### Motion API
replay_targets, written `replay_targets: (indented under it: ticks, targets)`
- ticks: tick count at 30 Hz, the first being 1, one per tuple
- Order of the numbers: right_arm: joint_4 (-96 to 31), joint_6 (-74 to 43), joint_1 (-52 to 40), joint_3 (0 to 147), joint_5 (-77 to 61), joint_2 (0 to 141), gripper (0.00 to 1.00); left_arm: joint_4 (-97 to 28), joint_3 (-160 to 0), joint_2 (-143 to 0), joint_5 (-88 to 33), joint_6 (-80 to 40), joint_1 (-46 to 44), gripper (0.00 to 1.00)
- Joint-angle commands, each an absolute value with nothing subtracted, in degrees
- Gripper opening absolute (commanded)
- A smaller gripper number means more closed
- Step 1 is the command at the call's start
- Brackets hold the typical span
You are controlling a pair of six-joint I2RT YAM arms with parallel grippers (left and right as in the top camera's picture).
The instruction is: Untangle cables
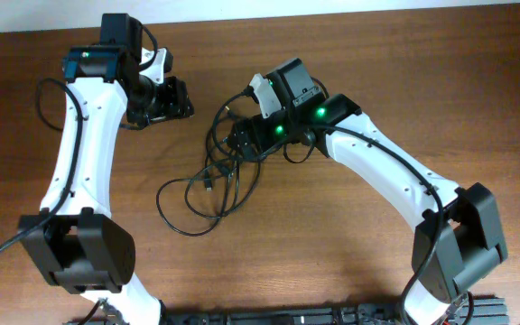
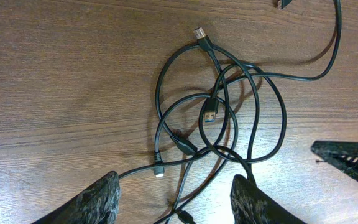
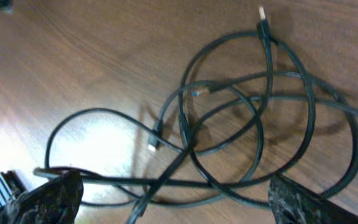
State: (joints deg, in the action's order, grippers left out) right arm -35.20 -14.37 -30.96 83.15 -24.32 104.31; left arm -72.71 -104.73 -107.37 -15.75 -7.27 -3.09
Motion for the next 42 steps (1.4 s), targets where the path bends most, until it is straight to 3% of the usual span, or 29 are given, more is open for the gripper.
replay_targets:
  ticks: [1, 7, 10, 14, 17, 19, 22, 23, 24, 29, 33, 36, 39, 42]
  targets:
    - [-36.18, -17.17, -31.18, 83.79, -25.15, 104.64, 0.92, -72.79, -104.73, -107.24, -15.2, -6.74, -3.38, 0.58]
    - [-36.29, -2.9, -32.38, 83.79, -39.44, 104.64, 0.95, -72.73, -104.73, -107.24, -15.16, -6.74, -3.38, 0.58]
    - [-37.63, 1.48, -35.16, 83.79, -34.61, 104.64, 0.91, -72.51, -104.73, -107.24, -10.85, -6.79, -3.31, 0.58]
    - [-37.95, -3.81, -37.3, 83.79, -21.06, 105.32, 0.9, -72.75, -104.73, -107.24, -4.49, -6.81, -3.31, 0.55]
    - [-37.95, -13.21, -37.23, 83.79, -18.74, 107.46, 0.72, -72.77, -104.73, -107.24, -4.51, -6.81, -3.31, 0.56]
    - [-38.68, -16.64, -37.23, 83.79, -18.76, 109.62, 0.52, -72.75, -104.73, -107.24, -4.67, -6.81, -3.31, 0.56]
    - [-41.04, -18.06, -37.23, 83.79, -18.79, 113.01, 0.32, -72.75, -104.73, -107.24, -4.67, -6.79, -3.31, 0.57]
    - [-41.8, -18.55, -36.97, 83.79, -18.76, 113.69, 0.1, -72.75, -104.73, -107.24, -4.67, -6.81, -3.31, 0.57]
    - [-42.09, -18.55, -36.45, 83.81, -18.79, 113.65, 0.04, -72.79, -104.73, -107.24, -4.67, -6.81, -3.31, 0.57]
    - [-50.78, -17.76, -29.06, 88.53, -18.96, 109.73, 0.04, -73.43, -104.73, -107.24, -4.69, -6.81, -3.31, 0.58]
    - [-58.92, -10.68, -20.1, 104.81, -28.38, 105.38, 0.04, -73.41, -104.73, -107.24, -4.91, -6.81, -3.31, 0.58]
    - [-59.0, -9.3, -18.35, 114.43, -30.96, 103.35, 0.04, -73.41, -104.73, -107.24, -5.28, -6.81, -3.33, 0.59]
    - [-59.37, -9.21, -18.52, 120.53, -31.14, 101.73, 0.04, -73.19, -104.73, -107.63, -13.61, -6.74, -3.4, 0.73]
    - [-58.35, -8.56, -19.51, 121.25, -31.55, 99.7, 0.04, -72.58, -104.73, -109.62, -18.0, -6.13, -4.95, 0.75]
